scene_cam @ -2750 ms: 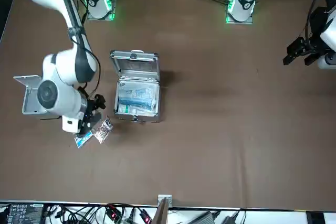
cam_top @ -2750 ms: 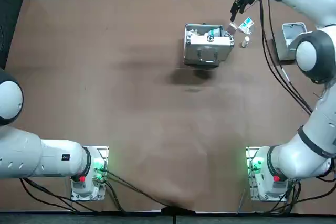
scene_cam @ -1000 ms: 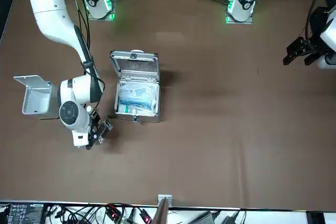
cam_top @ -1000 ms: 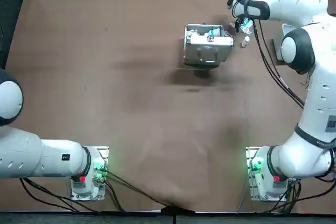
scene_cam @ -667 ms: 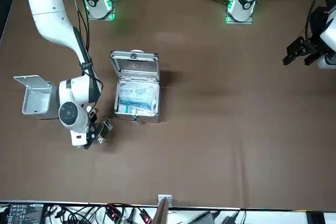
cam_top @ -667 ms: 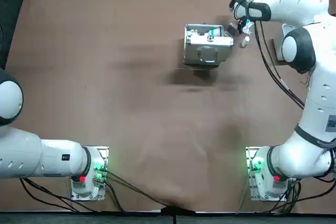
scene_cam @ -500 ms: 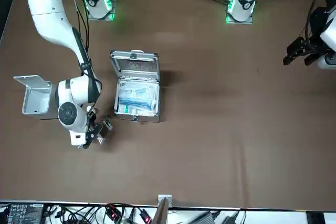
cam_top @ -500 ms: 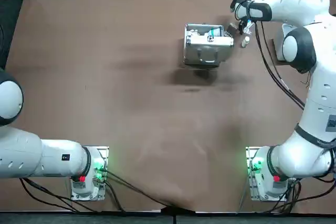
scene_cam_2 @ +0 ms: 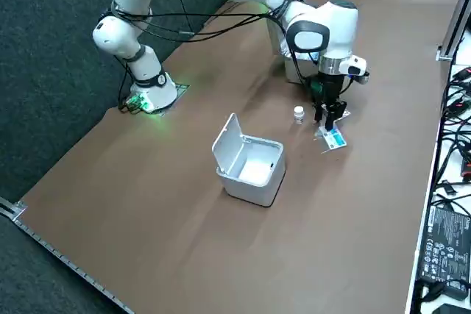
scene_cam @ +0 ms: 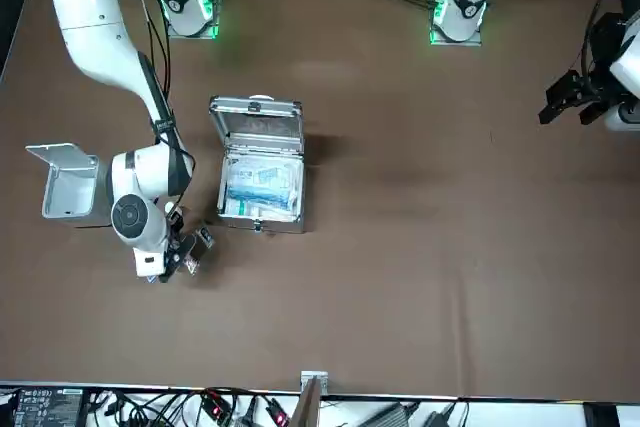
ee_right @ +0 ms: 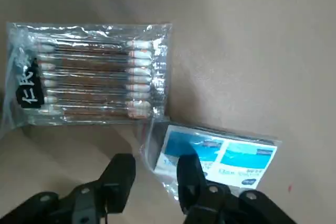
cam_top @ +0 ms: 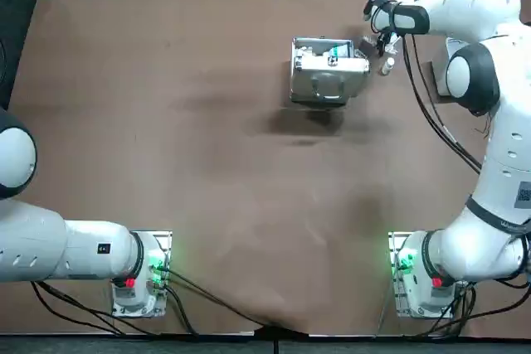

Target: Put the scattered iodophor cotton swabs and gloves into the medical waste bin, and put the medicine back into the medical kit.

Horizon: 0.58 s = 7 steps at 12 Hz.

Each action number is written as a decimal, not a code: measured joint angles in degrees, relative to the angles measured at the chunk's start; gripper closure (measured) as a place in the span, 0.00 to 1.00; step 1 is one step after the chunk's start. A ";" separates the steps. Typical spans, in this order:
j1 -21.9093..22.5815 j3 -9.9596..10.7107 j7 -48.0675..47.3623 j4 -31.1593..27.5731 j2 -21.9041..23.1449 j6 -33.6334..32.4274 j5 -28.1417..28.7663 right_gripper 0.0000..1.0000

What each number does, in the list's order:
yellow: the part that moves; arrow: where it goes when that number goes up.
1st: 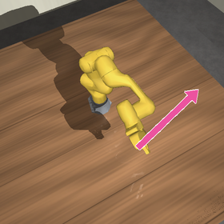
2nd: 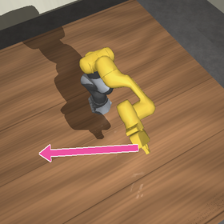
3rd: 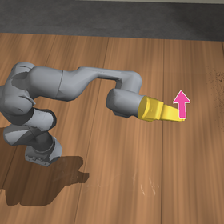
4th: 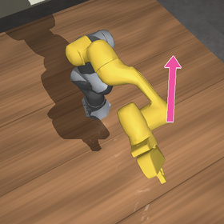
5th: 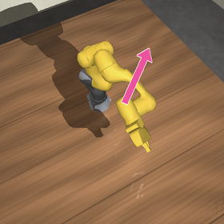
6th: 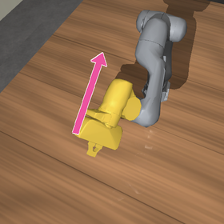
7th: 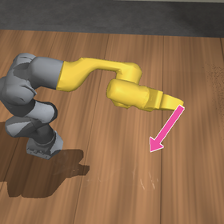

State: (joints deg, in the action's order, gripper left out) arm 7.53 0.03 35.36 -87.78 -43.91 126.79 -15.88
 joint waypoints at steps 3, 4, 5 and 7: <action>0.02 0.00 0.43 0.00 0.00 0.01 -0.01 0.57; 0.03 0.00 0.50 0.00 0.00 0.01 -0.10 0.59; 0.05 -0.01 0.61 0.00 0.00 0.01 -0.66 0.60; -0.05 0.00 0.78 0.00 0.00 -0.01 -2.95 0.81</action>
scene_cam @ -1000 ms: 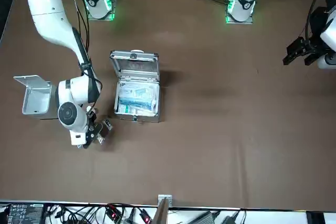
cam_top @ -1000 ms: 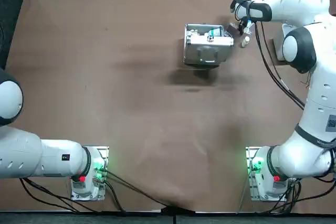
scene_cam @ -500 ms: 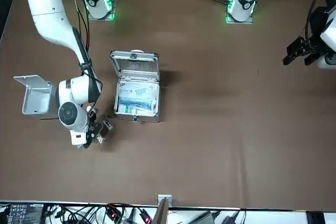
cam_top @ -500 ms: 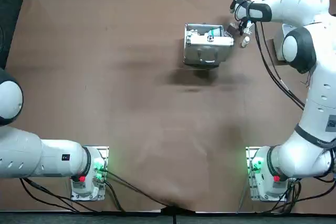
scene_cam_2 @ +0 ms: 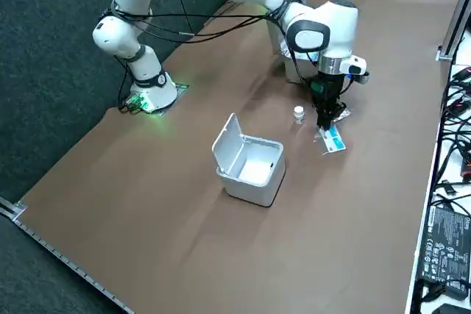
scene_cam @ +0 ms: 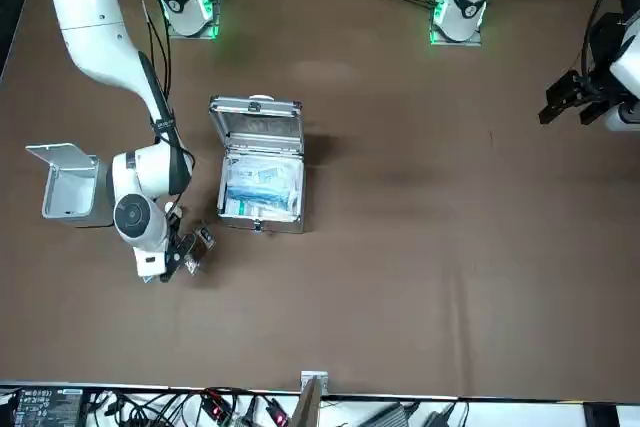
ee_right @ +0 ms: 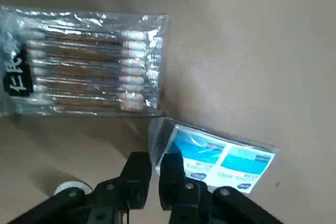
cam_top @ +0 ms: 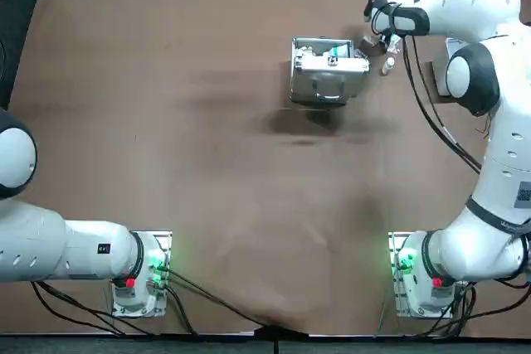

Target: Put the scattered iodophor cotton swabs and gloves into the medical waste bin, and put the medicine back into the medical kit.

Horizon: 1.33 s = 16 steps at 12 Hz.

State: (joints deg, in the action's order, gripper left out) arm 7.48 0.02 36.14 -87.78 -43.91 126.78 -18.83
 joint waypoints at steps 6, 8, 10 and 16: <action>-0.78 0.03 1.79 1.03 0.46 0.29 -0.61 0.99; -0.88 0.03 1.79 2.45 1.64 -0.33 -0.51 0.99; -0.88 0.03 1.79 4.16 3.61 -3.35 0.77 0.99; -1.77 0.06 1.82 8.00 11.67 -16.73 3.14 0.99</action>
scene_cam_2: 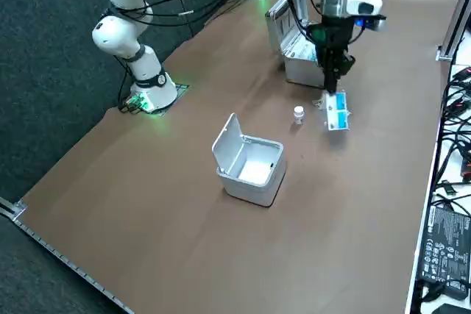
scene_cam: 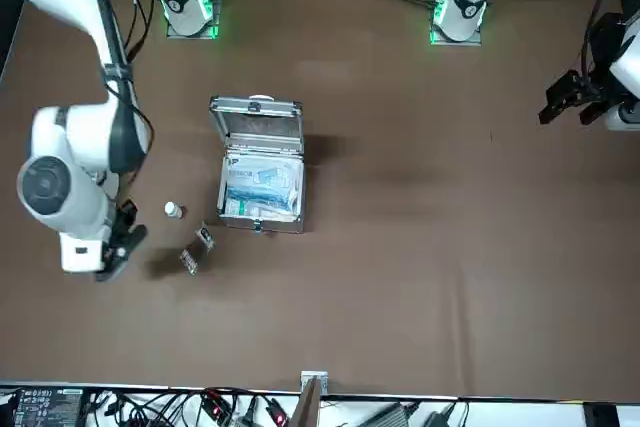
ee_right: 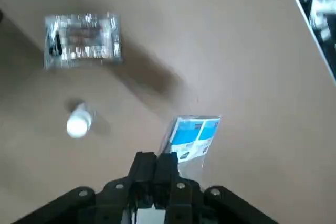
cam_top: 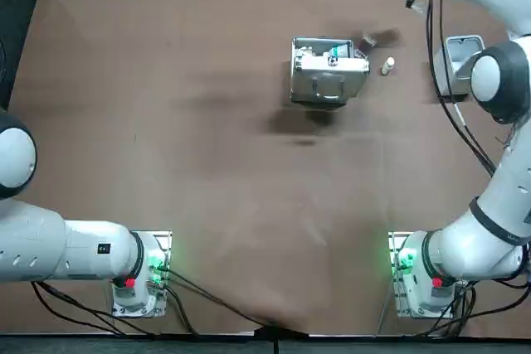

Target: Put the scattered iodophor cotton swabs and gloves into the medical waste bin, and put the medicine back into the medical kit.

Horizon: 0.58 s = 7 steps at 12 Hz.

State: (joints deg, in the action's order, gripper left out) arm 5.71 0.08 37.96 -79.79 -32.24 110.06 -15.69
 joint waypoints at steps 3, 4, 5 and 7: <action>-4.29 0.07 4.60 0.20 4.31 -8.02 0.06 0.99; -5.70 0.12 6.31 0.20 5.05 -9.95 0.12 0.99; -7.32 0.15 8.26 0.20 5.54 -11.63 0.29 0.99; -10.76 0.19 12.67 0.17 5.79 -13.77 1.09 0.99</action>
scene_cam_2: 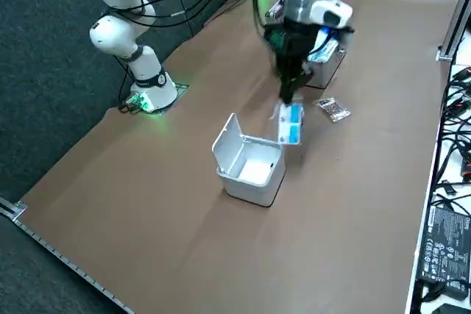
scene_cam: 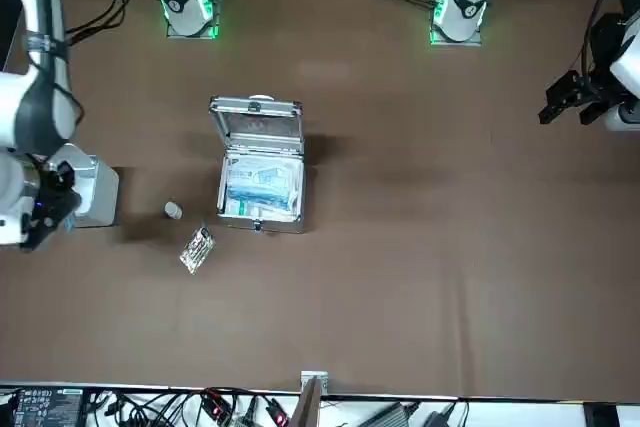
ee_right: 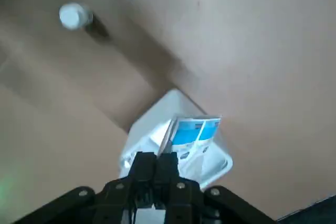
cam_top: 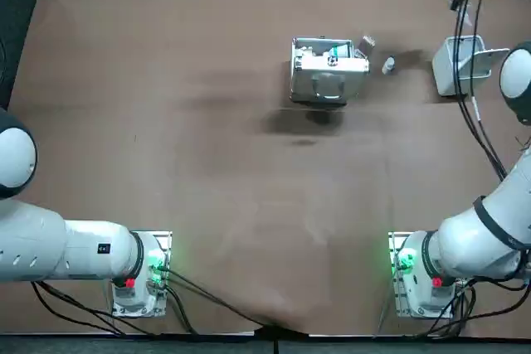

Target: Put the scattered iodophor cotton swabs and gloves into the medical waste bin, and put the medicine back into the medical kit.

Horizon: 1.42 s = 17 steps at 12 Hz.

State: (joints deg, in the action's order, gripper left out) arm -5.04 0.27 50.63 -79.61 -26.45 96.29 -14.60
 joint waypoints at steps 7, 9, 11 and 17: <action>-5.20 -0.10 6.12 -2.85 -1.84 -1.08 1.22 0.99; -5.41 -0.10 6.13 -3.56 -2.69 -1.11 1.22 0.99; -5.95 -0.10 6.22 -4.01 -3.49 -1.10 1.22 0.98; -7.21 -0.09 8.18 -3.34 -3.96 -4.97 1.22 0.97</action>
State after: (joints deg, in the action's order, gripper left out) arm -12.25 0.18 58.81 -82.95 -30.40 91.32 -13.38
